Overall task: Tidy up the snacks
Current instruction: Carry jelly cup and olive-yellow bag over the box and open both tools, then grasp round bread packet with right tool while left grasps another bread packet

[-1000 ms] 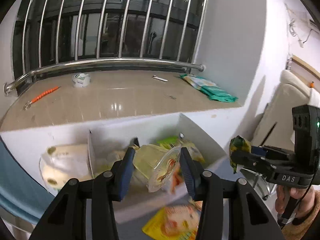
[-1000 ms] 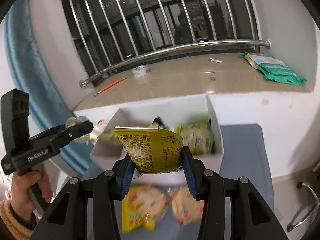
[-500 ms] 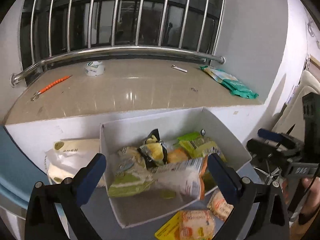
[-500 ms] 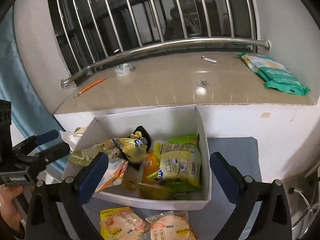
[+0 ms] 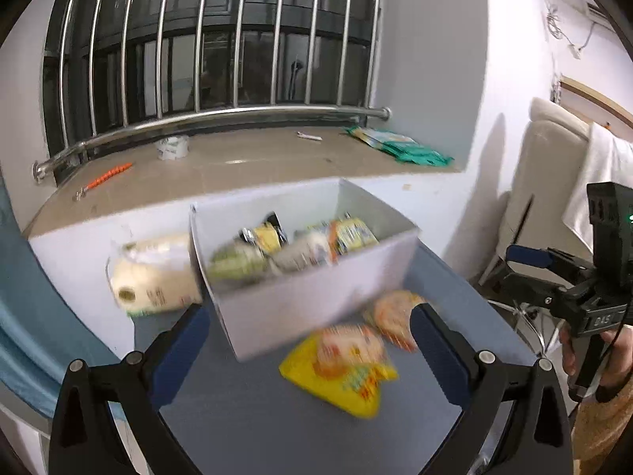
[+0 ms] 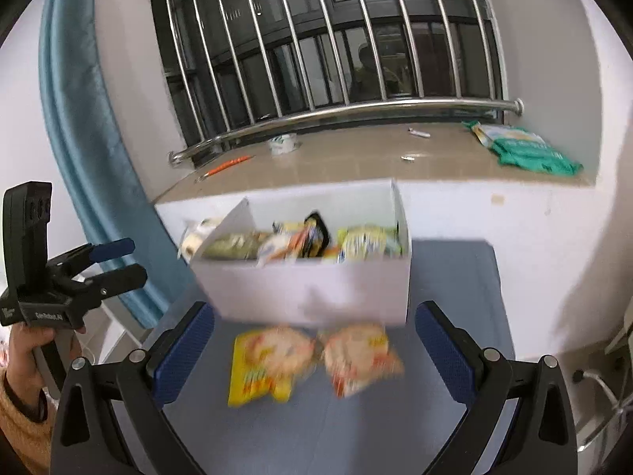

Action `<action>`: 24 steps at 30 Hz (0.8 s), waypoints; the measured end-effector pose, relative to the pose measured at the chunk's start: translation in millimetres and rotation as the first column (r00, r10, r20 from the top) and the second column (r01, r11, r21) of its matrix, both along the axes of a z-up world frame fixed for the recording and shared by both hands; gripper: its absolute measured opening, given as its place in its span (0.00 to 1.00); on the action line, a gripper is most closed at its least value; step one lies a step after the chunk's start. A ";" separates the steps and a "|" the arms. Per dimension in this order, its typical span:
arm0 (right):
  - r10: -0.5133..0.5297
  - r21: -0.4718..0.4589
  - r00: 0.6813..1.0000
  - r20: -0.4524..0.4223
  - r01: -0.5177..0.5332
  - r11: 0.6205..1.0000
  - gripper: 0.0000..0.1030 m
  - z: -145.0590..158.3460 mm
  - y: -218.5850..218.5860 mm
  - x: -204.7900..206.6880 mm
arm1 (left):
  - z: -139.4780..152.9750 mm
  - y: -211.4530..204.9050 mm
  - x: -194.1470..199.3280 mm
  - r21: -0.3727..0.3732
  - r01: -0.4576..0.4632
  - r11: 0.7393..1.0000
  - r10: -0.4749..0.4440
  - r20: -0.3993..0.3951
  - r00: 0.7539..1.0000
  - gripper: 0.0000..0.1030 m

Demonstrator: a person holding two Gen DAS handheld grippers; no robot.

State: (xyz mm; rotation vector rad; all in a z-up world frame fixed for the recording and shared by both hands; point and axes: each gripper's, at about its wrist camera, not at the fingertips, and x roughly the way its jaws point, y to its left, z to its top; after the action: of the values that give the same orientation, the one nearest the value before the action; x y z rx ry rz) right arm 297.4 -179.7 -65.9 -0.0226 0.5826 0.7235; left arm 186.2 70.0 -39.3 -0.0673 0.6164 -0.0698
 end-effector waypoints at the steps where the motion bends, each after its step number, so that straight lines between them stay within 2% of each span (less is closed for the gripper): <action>1: -0.003 0.001 1.000 -0.004 0.003 1.000 1.00 -6.1 -3.6 -8.2 | -4.6 -3.8 -9.7 -0.003 0.009 1.000 -0.009 -0.003 1.000 1.00; 4: 0.004 0.015 1.000 -0.028 -0.004 1.000 1.00 -30.2 -12.5 -30.0 | -18.1 -12.9 -36.8 -0.030 0.016 0.999 -0.016 -0.006 1.000 1.00; 8: -0.013 -0.064 1.000 -0.026 0.011 0.998 1.00 -57.7 -10.3 -42.4 | -33.6 -21.7 -59.4 -0.051 0.015 0.999 -0.016 -0.014 1.000 1.00; 12: -0.017 -0.091 0.998 -0.056 0.012 0.996 1.00 -69.7 -4.2 -28.2 | -45.1 -27.0 -63.7 -0.070 0.017 0.997 -0.020 -0.046 0.999 1.00; 16: -0.022 -0.165 0.998 -0.053 0.013 0.986 1.00 -78.8 15.6 -1.6 | -50.6 -28.5 -62.8 -0.059 0.017 0.998 -0.021 -0.068 0.997 1.00; 18: -0.036 -0.240 0.998 -0.043 0.024 0.970 1.00 -87.6 30.5 15.2 | -52.0 -28.7 -63.4 -0.056 0.019 0.998 -0.023 -0.072 0.997 1.00; 24: -0.028 -0.329 0.998 -0.048 0.011 0.944 1.00 -106.6 58.1 58.6 | -55.8 -27.2 -66.8 -0.046 0.015 0.999 -0.019 -0.090 0.996 1.00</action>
State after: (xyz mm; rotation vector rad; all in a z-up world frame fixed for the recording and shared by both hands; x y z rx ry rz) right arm 356.0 -121.6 -172.5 -0.3090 0.7480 0.6020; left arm 119.4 42.8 -95.1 -0.1095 0.7060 -0.0975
